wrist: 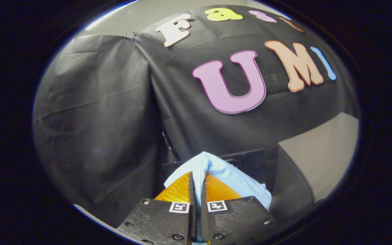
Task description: Put the clothes into the washing machine and then close the washing machine lid.
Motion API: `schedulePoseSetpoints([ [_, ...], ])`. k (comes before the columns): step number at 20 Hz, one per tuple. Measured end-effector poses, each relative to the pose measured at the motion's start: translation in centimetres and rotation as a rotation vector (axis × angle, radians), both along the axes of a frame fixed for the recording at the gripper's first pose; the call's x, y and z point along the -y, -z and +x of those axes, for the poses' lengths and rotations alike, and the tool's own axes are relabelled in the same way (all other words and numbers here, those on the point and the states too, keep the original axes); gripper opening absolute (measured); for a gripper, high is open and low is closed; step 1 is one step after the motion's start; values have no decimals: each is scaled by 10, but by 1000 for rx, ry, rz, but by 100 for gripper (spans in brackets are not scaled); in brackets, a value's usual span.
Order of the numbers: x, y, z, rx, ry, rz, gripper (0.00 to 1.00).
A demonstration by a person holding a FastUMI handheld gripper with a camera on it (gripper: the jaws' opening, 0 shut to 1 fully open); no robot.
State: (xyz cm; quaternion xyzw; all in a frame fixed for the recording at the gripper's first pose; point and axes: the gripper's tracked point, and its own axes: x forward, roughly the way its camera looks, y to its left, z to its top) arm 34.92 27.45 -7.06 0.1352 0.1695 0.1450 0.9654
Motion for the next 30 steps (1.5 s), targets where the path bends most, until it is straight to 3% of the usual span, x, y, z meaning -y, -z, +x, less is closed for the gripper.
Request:
schedulePoseSetpoints([
  [5,-11,103,9,-128,11,-41,5],
  [8,-9,140,7,-176,39,-66,5],
  [11,-15,162,8,-206,25,-38,5],
  [20,-16,177,0,-364,-21,-132,6],
  [27,-26,180,-12,-399,-43,-99,23],
  [30,-21,178,-13,-411,-23,-120,48],
])
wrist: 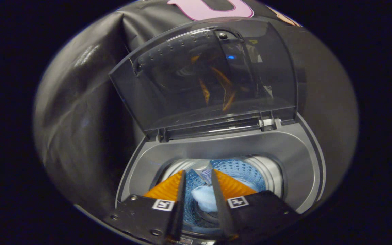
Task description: Put the clothes into the washing machine and then close the washing machine lid.
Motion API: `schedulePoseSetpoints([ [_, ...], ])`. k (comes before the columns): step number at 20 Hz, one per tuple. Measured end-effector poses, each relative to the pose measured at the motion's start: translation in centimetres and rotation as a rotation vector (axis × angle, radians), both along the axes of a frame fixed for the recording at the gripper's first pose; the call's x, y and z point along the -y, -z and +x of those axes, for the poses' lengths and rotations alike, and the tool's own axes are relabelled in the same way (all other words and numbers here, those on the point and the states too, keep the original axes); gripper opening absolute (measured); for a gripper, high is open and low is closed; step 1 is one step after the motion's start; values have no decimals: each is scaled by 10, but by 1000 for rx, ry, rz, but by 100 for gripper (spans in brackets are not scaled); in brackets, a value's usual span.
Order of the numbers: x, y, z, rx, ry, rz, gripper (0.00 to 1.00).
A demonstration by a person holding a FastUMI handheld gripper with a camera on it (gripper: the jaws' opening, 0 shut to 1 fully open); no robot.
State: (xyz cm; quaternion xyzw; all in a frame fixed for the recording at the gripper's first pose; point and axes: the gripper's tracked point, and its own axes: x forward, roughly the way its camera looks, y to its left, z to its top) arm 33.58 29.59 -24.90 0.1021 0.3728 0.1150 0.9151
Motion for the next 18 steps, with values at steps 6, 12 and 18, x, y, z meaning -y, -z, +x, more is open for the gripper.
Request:
schedulePoseSetpoints([
  [6,16,-25,0,-11,111,-43,89],
  [12,5,-55,9,73,70,-171,98],
  [18,-27,-123,35,186,51,-158,97],
])
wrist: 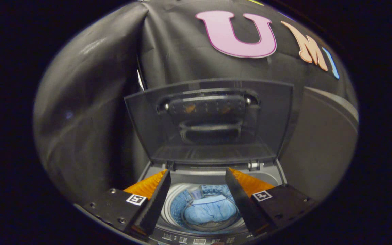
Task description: Put the clothes into the washing machine and then close the washing machine lid.
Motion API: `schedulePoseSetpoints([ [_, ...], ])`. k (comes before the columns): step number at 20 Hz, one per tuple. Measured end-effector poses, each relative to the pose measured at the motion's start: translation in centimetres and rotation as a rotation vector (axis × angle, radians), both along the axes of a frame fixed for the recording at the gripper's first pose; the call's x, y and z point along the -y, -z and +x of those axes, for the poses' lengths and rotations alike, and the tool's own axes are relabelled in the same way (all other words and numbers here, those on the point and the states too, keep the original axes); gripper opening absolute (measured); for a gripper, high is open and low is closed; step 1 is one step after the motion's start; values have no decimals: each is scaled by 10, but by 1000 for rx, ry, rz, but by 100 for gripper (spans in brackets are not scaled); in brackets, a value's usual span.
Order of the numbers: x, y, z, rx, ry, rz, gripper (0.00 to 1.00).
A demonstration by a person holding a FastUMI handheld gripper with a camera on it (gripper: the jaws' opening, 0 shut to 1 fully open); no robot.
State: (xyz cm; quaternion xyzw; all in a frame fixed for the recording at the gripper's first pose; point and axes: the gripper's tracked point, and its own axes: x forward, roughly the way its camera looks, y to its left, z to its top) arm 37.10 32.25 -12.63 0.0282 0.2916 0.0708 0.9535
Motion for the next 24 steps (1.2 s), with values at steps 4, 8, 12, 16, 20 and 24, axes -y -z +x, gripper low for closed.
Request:
schedulePoseSetpoints([
  [4,-4,-43,25,60,19,66,97],
  [8,14,-85,66,180,97,120,97],
  [12,33,-95,107,240,177,124,96],
  [16,36,-94,129,293,192,42,96],
  [20,34,-123,134,462,206,-13,96],
  [24,28,-106,149,389,183,-54,96],
])
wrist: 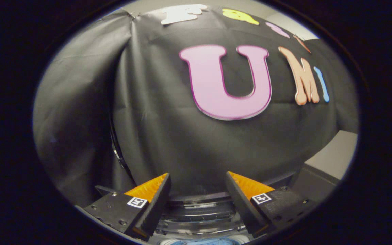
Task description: Put the clothes into the washing machine and then close the washing machine lid.
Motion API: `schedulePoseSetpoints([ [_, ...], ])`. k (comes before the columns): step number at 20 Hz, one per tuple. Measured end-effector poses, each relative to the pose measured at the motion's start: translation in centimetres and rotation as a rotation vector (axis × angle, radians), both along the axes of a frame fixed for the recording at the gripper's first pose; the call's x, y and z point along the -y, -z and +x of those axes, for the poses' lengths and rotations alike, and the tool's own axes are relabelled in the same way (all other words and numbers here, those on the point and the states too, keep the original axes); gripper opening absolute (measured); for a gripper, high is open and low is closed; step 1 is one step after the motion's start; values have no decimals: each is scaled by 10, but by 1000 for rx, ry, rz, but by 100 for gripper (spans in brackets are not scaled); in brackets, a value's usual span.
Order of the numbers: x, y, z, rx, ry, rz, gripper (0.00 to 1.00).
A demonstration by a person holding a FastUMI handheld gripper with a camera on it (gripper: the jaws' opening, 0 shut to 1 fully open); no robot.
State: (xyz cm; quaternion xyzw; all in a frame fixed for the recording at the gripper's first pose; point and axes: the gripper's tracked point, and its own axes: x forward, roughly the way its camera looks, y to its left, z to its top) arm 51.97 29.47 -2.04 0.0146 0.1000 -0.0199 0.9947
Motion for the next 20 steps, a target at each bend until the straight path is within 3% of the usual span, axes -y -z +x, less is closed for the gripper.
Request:
schedulePoseSetpoints([
  [2,0,9,1,-16,-26,-73,96],
  [6,3,4,-5,53,-65,-63,96],
  [20,6,-2,-75,132,-39,-62,96],
])
